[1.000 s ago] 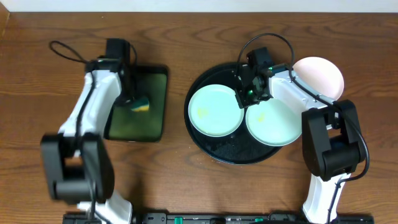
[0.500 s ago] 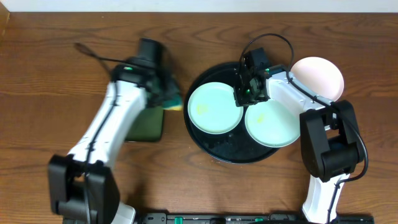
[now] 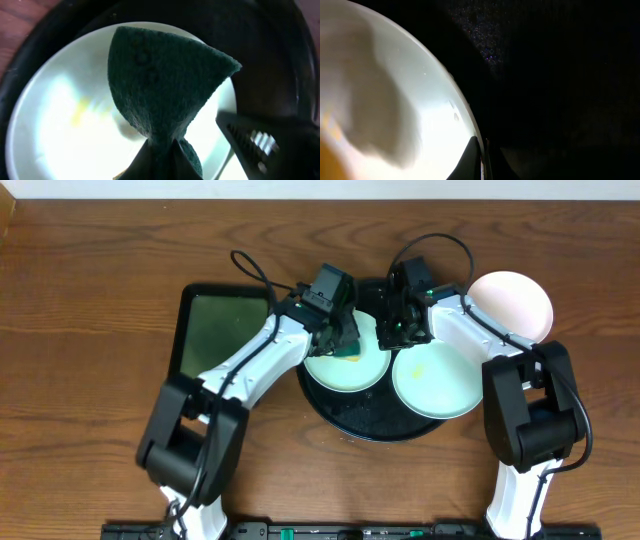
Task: Clean dirty plates on tray and stack at the side
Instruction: 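Bring the sponge with the left gripper onto the green plate, then scrub the green plate with the left sponge while right gripper holds it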
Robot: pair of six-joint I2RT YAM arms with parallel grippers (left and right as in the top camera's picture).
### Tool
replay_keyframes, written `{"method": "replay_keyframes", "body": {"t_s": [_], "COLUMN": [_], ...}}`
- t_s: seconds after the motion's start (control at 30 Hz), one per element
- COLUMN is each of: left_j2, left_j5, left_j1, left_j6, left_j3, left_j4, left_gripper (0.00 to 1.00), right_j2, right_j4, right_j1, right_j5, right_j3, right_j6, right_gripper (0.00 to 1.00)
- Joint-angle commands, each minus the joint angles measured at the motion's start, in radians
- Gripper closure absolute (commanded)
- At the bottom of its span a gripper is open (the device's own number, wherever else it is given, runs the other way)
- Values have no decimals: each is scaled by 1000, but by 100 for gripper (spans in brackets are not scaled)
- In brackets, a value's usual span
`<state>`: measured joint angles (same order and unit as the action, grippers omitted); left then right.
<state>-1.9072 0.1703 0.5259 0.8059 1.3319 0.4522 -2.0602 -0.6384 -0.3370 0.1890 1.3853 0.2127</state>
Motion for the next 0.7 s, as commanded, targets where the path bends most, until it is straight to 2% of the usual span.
{"method": "replay_keyframes", "body": {"t_s": [0.0, 0.17, 0.43, 0.53, 0.67], "left_j2": [-68, -135, -116, -81, -24], "left_j5": [-6, -86, -500, -547, -536], "left_j1": [17, 24, -9, -29, -38], "left_j6": [87, 63, 41, 35, 26], "left_j3": [-7, -7, -3, -2, -2], "left_j4": [-14, 8, 200, 229, 222], "left_gripper": [92, 92, 93, 93, 93], "right_j2": [-8, -8, -8, -8, -8], "right_j4": [-7, -8, -21, -21, -21], "right_j1": [1, 1, 1, 2, 2], "right_j5": [-91, -91, -95, -95, -95], "right_j3": [-13, -13, -13, -13, -13], "right_j6": [18, 18, 6, 7, 7], "right_gripper": [99, 99, 99, 99, 99]}}
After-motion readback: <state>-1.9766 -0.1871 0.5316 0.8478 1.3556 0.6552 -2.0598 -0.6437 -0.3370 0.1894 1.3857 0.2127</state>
